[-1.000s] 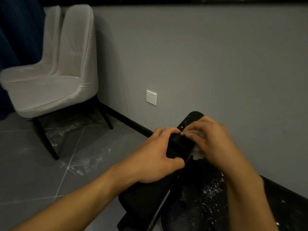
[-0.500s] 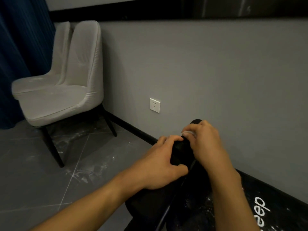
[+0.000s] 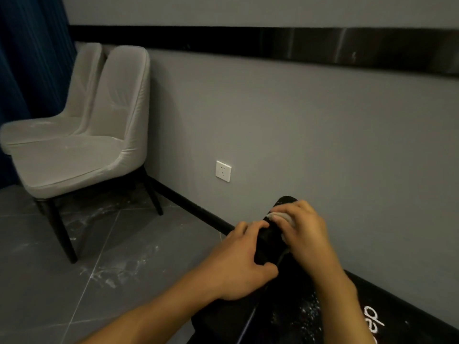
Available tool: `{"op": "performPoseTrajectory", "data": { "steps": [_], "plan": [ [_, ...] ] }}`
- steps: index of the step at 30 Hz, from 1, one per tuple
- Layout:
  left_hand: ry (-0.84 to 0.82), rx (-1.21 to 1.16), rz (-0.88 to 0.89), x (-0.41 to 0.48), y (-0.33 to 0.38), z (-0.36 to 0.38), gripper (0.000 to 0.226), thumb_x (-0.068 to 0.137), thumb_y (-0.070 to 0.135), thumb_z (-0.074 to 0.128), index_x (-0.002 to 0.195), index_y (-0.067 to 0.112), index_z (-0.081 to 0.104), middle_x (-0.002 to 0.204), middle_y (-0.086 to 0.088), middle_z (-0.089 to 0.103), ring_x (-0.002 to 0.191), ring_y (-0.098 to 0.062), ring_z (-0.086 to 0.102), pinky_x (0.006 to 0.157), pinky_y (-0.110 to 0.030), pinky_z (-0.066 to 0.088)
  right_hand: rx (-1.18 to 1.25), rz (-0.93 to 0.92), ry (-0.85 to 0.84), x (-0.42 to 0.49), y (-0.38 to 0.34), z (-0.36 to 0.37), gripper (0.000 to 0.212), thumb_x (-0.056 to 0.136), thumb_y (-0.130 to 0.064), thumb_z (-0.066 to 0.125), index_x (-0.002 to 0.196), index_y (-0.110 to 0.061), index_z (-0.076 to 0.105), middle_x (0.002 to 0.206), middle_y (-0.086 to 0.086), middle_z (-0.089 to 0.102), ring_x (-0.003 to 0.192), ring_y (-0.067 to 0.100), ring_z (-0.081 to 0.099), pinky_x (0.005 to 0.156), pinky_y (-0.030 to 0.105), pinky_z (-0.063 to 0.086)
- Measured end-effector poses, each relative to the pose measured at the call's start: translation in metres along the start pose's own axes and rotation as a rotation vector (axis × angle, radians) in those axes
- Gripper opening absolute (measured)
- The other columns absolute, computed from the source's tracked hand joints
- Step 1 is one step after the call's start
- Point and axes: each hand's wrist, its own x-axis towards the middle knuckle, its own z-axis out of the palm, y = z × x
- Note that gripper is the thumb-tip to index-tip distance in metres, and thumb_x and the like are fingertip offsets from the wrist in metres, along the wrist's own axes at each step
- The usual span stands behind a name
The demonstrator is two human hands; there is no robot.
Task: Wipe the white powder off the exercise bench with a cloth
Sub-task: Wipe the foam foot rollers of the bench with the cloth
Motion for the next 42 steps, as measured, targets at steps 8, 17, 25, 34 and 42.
{"op": "performPoseTrajectory", "data": {
  "steps": [8, 17, 25, 34, 42],
  "plan": [
    [0.002, -0.027, -0.01, 0.0, -0.002, 0.001, 0.076, 0.077, 0.052, 0.062, 0.143, 0.049, 0.025, 0.132, 0.014, 0.036, 0.116, -0.014, 0.05, 0.096, -0.04, 0.054, -0.107, 0.034, -0.22, 0.009, 0.002, -0.01, 0.013, 0.095, -0.025, 0.066, 0.089, -0.036, 0.071, 0.097, -0.01, 0.054, 0.089, 0.006, 0.054, 0.072, 0.009, 0.037],
    [0.046, -0.053, -0.016, 0.002, -0.003, 0.005, 0.08, 0.063, 0.059, 0.057, 0.14, 0.049, 0.034, 0.128, 0.015, 0.041, 0.114, -0.008, 0.052, 0.1, -0.036, 0.051, -0.177, -0.016, -0.106, 0.008, 0.011, 0.004, 0.008, 0.095, -0.024, 0.064, 0.096, -0.025, 0.072, 0.096, -0.003, 0.053, 0.087, 0.014, 0.052, 0.07, 0.021, 0.037],
    [0.048, -0.034, -0.011, 0.003, 0.002, 0.005, 0.081, 0.066, 0.054, 0.059, 0.143, 0.044, 0.033, 0.129, 0.015, 0.041, 0.109, -0.004, 0.054, 0.097, -0.031, 0.052, -0.037, -0.028, 0.068, -0.005, 0.015, 0.016, 0.012, 0.099, -0.029, 0.059, 0.1, -0.026, 0.071, 0.1, -0.007, 0.05, 0.084, 0.004, 0.053, 0.067, 0.01, 0.037],
    [0.056, -0.085, -0.023, 0.003, 0.0, 0.004, 0.078, 0.073, 0.044, 0.065, 0.145, 0.042, 0.035, 0.132, 0.015, 0.042, 0.115, 0.001, 0.052, 0.096, -0.018, 0.047, 0.223, 0.024, 0.037, -0.014, 0.032, 0.002, 0.01, 0.093, -0.031, 0.067, 0.087, -0.039, 0.068, 0.099, -0.014, 0.055, 0.092, -0.004, 0.055, 0.074, 0.008, 0.041],
    [0.038, -0.067, -0.02, 0.002, 0.003, 0.001, 0.075, 0.083, 0.036, 0.07, 0.147, 0.039, 0.033, 0.133, 0.013, 0.041, 0.116, -0.002, 0.05, 0.101, -0.026, 0.048, 0.206, -0.014, -0.142, -0.009, 0.038, -0.014, 0.018, 0.088, -0.022, 0.074, 0.08, -0.038, 0.07, 0.093, -0.008, 0.061, 0.09, 0.004, 0.06, 0.081, 0.024, 0.048]
  ]
}}
